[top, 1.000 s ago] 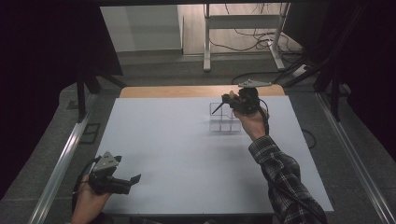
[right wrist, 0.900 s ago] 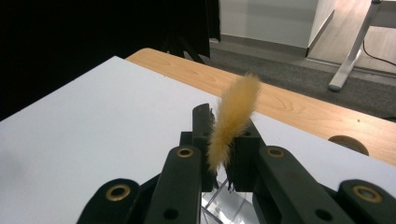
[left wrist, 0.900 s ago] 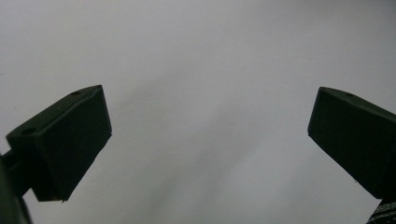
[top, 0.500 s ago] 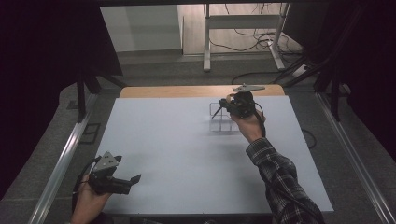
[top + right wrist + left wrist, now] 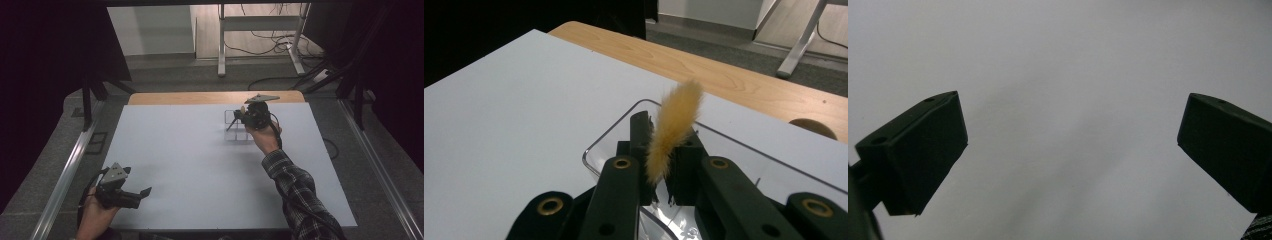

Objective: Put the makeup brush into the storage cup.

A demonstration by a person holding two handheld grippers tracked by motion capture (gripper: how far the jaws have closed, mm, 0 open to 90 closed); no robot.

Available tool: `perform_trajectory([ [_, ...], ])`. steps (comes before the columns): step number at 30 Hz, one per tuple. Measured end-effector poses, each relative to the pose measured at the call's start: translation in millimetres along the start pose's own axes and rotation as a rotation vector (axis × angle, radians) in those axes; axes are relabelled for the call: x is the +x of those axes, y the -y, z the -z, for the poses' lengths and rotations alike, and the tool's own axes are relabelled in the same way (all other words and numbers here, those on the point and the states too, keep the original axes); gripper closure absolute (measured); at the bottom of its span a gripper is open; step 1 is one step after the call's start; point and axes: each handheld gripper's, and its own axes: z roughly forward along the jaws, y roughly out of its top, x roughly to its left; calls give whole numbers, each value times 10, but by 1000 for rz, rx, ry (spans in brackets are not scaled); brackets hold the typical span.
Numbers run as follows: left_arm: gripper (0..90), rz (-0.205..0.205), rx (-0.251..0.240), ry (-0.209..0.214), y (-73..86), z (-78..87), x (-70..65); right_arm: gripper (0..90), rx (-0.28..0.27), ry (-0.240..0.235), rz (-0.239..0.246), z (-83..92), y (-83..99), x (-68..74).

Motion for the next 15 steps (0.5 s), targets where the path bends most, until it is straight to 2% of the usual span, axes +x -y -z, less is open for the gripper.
perform_trajectory([
  [5, 3, -4, 1, 0, 1, -3, -4, 827, 26, -12, 2, -54, 32, 19],
  [6, 3, -5, 2, -1, 1, -3, -5, 777, 30, -17, 1, -62, 34, 18],
  [9, 3, -5, 4, -1, -1, -3, -6, 428, 52, -16, -18, -95, 18, -1],
  [10, 3, -5, 4, -1, -1, -4, -6, 347, 51, -22, -23, -98, 9, -6],
  [13, 3, -4, 4, 0, -3, -6, -6, 99, 31, -14, 23, -92, -9, 17],
  [15, 3, -5, 9, 1, -3, -9, -4, 52, 46, 20, 43, -94, -9, 45],
])
